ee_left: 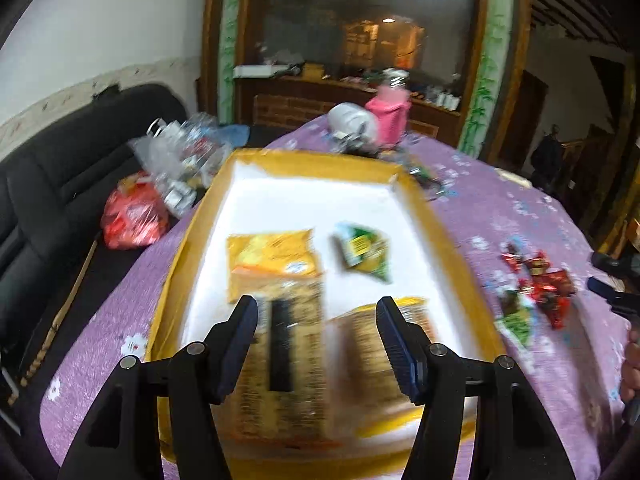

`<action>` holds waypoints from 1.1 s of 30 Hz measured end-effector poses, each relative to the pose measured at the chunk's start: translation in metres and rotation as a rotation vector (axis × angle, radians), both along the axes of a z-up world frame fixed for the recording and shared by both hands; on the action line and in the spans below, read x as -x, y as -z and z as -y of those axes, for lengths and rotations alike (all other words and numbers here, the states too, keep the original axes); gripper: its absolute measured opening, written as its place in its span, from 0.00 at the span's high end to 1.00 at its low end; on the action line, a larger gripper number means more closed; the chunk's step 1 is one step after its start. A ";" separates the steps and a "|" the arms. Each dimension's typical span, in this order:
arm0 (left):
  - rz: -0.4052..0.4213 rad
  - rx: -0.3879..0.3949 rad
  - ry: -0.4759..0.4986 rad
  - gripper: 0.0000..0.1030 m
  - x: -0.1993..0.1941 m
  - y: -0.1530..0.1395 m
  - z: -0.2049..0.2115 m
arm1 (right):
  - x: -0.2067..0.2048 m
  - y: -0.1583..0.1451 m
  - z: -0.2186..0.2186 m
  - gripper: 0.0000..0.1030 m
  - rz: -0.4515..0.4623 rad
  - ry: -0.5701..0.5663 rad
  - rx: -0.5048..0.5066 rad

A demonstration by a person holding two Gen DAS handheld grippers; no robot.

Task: Organize snacks
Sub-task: 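Grasp the green garlic pea snack bag with the left gripper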

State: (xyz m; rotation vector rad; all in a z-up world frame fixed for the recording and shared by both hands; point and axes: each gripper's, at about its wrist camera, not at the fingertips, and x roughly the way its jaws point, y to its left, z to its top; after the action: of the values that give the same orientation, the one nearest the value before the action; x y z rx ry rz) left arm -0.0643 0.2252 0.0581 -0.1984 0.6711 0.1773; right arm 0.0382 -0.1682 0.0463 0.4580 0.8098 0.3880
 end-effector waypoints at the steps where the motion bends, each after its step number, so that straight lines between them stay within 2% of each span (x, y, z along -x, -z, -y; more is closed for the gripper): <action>1: 0.008 -0.003 0.022 0.37 0.000 -0.005 0.007 | -0.002 0.004 0.007 0.33 -0.010 0.023 -0.009; 7: 0.003 -0.007 0.255 0.37 -0.013 -0.027 0.077 | -0.008 0.021 0.031 0.53 -0.065 0.070 -0.079; 11: -0.076 -0.053 0.392 0.37 -0.033 -0.021 0.136 | -0.005 0.022 0.036 0.54 -0.063 0.088 -0.101; 13: -0.104 -0.099 0.422 0.37 -0.044 -0.015 0.159 | -0.005 0.023 0.037 0.54 -0.068 0.083 -0.109; 16: -0.175 -0.195 0.404 0.37 -0.064 -0.002 0.184 | -0.005 0.023 0.037 0.54 -0.068 0.077 -0.121; 18: -0.225 -0.268 0.352 0.37 -0.077 0.010 0.192 | -0.004 0.021 0.039 0.54 -0.060 0.079 -0.128; 20: -0.243 -0.295 0.355 0.37 -0.086 0.018 0.197 | -0.004 0.020 0.043 0.54 -0.053 0.090 -0.134; 21: -0.259 -0.313 0.354 0.40 -0.089 0.022 0.199 | -0.004 0.020 0.046 0.54 -0.052 0.098 -0.140; 22: -0.271 -0.327 0.352 0.50 -0.092 0.026 0.202 | -0.004 0.020 0.047 0.54 -0.053 0.104 -0.145; 24: -0.300 -0.329 0.359 0.58 -0.099 0.037 0.207 | -0.005 0.022 0.052 0.54 -0.061 0.114 -0.160; 27: -0.280 -0.336 0.341 0.58 -0.102 0.041 0.210 | -0.007 0.026 0.056 0.54 -0.077 0.123 -0.181; 32: -0.247 -0.259 0.318 0.69 -0.102 0.034 0.209 | -0.009 0.030 0.057 0.54 -0.093 0.137 -0.179; 33: -0.233 -0.230 0.313 0.74 -0.102 0.030 0.208 | -0.009 0.031 0.057 0.54 -0.097 0.140 -0.176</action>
State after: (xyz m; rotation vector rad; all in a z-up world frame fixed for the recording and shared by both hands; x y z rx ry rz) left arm 0.0376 0.0172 0.0285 0.1517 0.8970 -0.0248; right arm 0.0476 -0.2254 0.0152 0.6984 0.8359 0.3100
